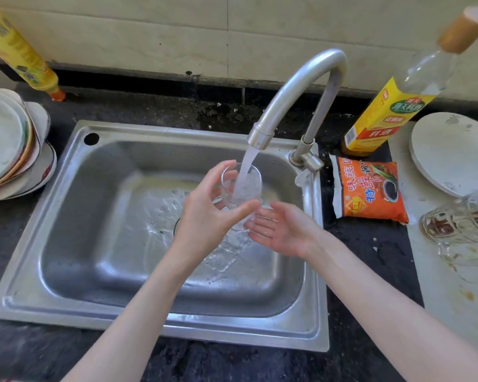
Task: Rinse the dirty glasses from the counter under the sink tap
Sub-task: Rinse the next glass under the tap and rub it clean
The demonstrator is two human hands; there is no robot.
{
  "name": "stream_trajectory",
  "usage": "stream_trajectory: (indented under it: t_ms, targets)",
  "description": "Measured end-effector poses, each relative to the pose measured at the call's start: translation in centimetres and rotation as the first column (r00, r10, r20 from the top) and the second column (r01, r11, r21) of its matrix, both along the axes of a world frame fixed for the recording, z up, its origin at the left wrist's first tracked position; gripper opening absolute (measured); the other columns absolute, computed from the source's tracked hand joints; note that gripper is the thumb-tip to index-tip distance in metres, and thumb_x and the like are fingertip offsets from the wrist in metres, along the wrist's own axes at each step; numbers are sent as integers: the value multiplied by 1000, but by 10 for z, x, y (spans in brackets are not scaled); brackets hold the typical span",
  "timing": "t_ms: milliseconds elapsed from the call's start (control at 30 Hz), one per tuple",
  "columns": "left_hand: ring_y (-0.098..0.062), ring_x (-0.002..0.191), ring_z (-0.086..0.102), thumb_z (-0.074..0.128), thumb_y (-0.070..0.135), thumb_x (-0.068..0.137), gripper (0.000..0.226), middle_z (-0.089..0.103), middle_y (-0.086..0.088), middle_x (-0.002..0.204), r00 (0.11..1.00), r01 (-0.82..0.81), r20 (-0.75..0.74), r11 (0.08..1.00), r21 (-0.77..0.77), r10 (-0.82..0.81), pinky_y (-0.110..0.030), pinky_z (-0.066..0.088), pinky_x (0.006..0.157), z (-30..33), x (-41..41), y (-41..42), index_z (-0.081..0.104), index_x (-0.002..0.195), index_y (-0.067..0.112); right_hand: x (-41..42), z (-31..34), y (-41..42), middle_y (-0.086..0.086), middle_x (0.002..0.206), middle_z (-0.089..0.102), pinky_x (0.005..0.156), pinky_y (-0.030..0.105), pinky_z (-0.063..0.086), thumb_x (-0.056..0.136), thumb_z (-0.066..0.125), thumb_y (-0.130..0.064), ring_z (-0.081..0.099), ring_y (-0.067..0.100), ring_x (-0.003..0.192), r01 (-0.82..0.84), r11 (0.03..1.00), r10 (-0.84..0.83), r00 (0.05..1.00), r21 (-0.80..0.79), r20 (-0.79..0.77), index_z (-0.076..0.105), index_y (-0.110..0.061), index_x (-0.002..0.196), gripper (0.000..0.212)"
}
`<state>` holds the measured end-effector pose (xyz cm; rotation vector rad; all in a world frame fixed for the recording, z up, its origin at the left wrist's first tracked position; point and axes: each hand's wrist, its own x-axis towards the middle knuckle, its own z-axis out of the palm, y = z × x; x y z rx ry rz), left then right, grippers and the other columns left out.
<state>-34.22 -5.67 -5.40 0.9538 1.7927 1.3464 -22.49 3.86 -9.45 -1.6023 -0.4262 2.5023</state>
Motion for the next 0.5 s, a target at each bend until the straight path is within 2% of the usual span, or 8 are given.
stream_trajectory:
  t_ms: [67,167,300,500]
  targets:
    - [-14,105,60,82,16,67,64,63,4,114,1000,-8,-7,1000,3,8,-33,52,89,-1,1,-2,53,124,19,4,2,9,20,121,57,96,42,43,99,41,-19,56,32,113,104,994,-104,995,29,-10,43,1,132,38]
    - [-12,100,61,80,10,68,61,63,4,113,1000,-11,-1,1000,-1,11,-27,52,86,0,3,-3,53,122,20,9,6,23,20,140,43,98,42,41,98,41,-10,45,34,128,322,946,-318,944,37,-87,31,1,140,44]
    - [-8,100,61,80,9,68,58,62,15,108,1000,11,-3,1000,-3,-11,-19,51,82,-1,6,-4,52,109,39,13,7,34,15,139,46,95,37,43,97,42,-4,43,30,129,393,918,-386,917,62,-99,42,2,131,35]
    - [-8,103,60,81,12,67,60,62,17,111,999,15,-37,1000,-22,-16,-24,51,88,-5,6,-4,51,110,40,15,7,34,14,133,50,88,28,44,95,45,-2,51,24,116,435,898,-431,900,67,-66,52,3,104,13]
